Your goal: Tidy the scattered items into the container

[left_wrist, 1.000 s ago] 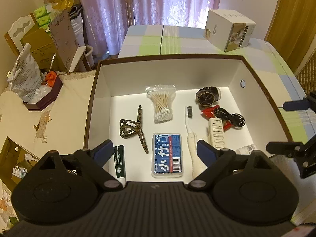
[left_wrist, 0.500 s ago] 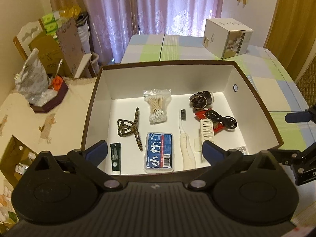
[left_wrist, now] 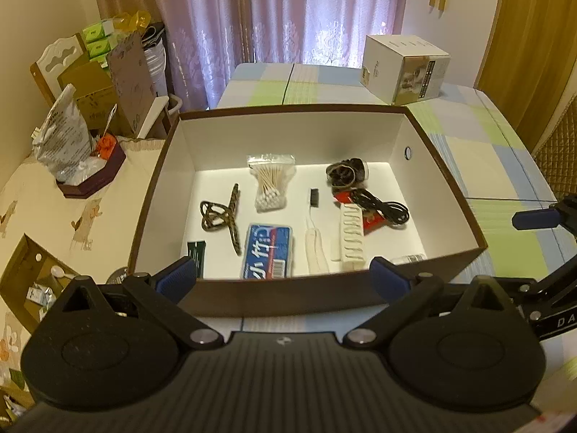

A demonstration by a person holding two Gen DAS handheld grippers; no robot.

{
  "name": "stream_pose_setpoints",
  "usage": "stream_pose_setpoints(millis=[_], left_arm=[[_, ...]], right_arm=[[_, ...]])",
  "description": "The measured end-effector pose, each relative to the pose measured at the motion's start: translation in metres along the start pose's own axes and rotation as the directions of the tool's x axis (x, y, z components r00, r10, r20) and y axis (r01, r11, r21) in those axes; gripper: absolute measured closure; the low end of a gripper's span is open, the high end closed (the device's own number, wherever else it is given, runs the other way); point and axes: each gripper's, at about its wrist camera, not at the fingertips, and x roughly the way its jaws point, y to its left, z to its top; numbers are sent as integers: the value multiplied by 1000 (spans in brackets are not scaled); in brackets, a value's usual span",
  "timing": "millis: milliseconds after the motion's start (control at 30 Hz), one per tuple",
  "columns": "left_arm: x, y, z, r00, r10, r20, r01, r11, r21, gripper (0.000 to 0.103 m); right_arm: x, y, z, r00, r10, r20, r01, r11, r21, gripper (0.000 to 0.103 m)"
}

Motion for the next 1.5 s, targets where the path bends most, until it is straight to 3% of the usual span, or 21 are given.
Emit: stream_pose_setpoints(millis=[667,1500], left_arm=[[-20,-31,-23,999,45,-21,-46,999,-18,3],[-21,-63,-46,993,86,-79,-88,996,-25,3]], right_arm=[[-12,1,-24,998,41,-46,-44,997,-67,2],[-19,-14,-41,996,78,-54,-81,995,-64,2]])
